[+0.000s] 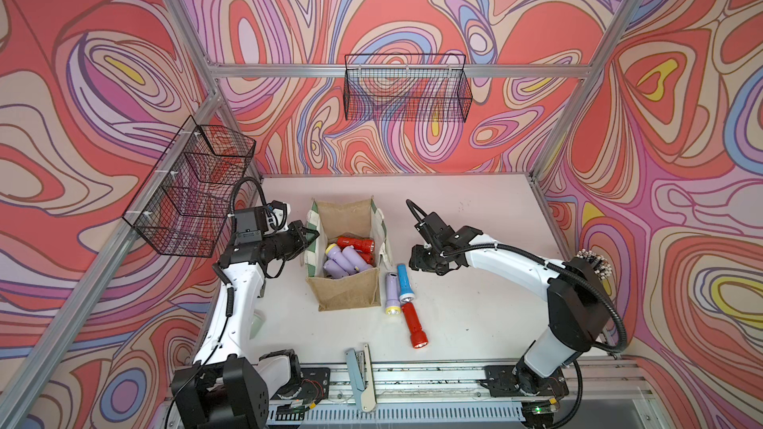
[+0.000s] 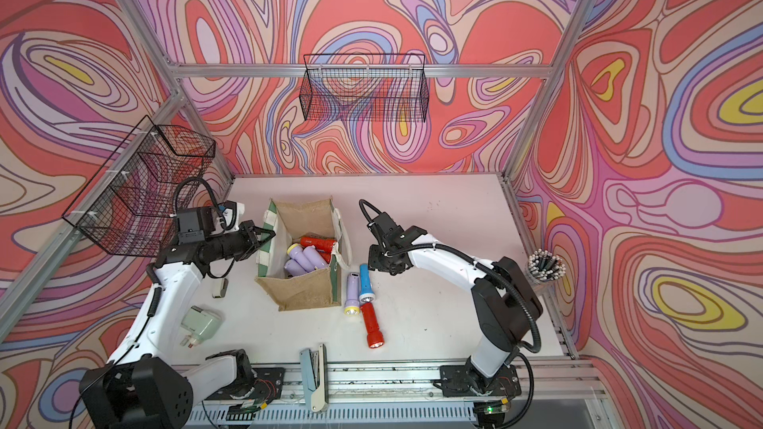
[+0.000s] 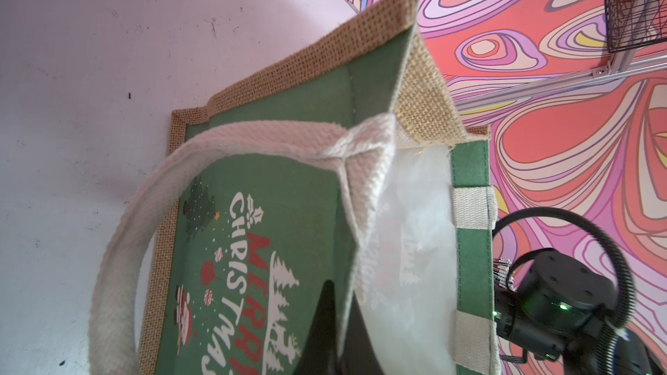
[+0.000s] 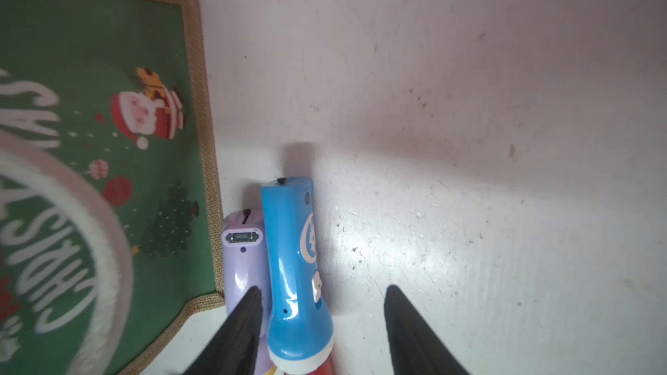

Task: Put the flashlights into the tote bags
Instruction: Pick up the flashlight from the center of the board.

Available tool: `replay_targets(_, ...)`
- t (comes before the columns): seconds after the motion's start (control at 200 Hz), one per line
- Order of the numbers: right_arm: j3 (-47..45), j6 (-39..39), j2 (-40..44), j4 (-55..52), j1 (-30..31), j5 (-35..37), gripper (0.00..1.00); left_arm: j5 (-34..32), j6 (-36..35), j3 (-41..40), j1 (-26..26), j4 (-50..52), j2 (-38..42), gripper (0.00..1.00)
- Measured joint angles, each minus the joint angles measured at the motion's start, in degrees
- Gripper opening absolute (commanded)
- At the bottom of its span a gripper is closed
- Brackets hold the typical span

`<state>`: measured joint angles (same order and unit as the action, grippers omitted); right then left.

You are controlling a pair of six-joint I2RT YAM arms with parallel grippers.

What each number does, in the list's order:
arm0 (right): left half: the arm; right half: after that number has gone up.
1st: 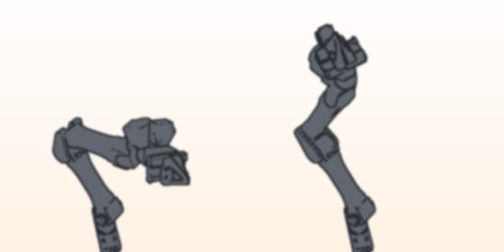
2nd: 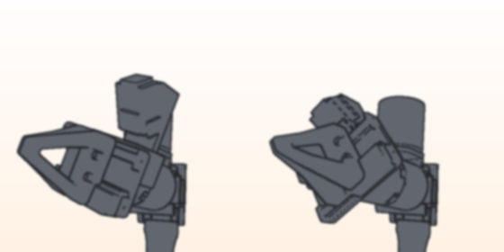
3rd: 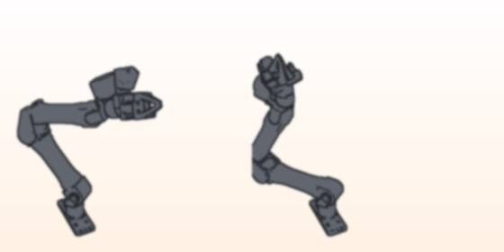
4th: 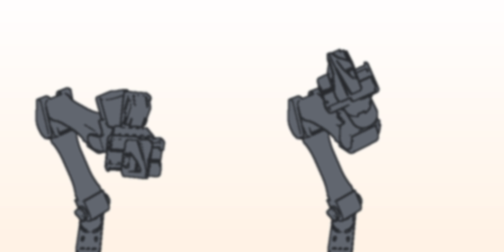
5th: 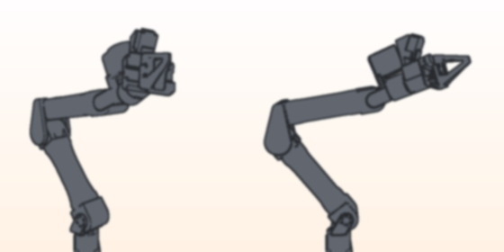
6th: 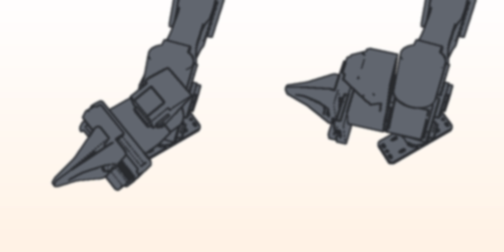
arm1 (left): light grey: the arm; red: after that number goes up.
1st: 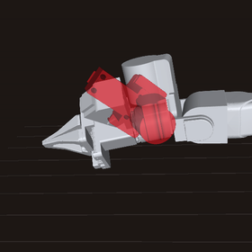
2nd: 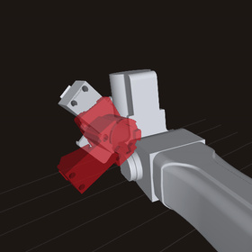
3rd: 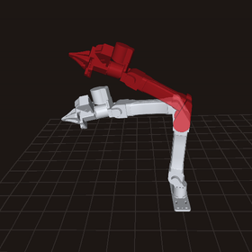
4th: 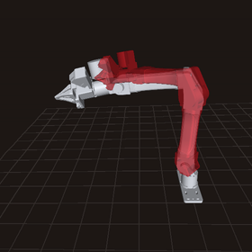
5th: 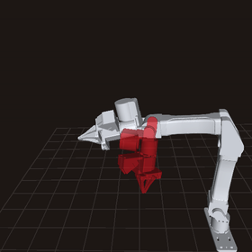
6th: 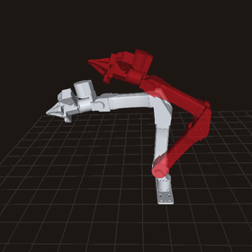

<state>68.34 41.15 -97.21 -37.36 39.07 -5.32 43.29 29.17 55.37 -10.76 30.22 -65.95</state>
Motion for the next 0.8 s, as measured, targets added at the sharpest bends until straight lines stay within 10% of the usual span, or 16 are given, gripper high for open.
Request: replay_targets(0.801, 3.69, -1.20, -8.22, 1.57, 3.17, -0.44, 0.54, 0.00, -0.02, 0.00, 0.00, 0.02, 0.00, 0.00)
